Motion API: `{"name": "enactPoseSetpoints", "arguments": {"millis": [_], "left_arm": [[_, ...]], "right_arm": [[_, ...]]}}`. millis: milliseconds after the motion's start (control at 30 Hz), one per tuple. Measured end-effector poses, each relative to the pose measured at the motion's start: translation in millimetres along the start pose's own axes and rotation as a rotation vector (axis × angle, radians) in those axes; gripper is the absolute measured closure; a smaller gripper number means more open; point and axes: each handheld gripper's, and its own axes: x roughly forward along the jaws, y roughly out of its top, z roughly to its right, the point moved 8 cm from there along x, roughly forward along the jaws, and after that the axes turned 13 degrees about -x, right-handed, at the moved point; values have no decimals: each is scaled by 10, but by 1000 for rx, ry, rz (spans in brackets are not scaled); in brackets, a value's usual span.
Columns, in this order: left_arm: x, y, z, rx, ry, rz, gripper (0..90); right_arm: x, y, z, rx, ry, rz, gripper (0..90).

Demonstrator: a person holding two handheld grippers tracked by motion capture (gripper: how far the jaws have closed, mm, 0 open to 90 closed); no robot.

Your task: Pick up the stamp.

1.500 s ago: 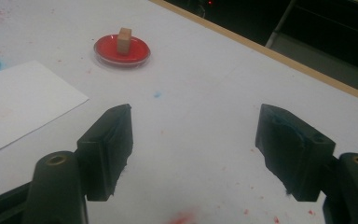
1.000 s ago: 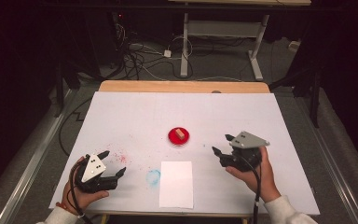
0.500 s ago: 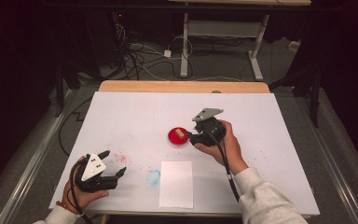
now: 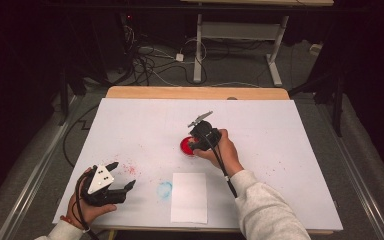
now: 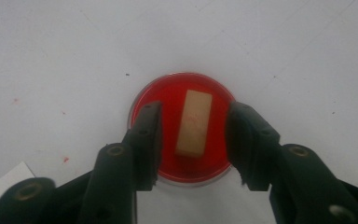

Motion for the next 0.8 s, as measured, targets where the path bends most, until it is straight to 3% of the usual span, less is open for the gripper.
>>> {"name": "enactPoseSetpoints", "arguments": {"millis": [167,467,800], "left_arm": [[5,-6,-1,1,-2,-4,188],[14,-14,5,4,-6,-11,188],[15,-15,8,4,-8,-11,187]], "right_arm": [[74,-4,-24,-1,28,-7,749],[124,-35,-36,0,14,-22,765],[123,-39,-26,-10,29,-3,765]]}}
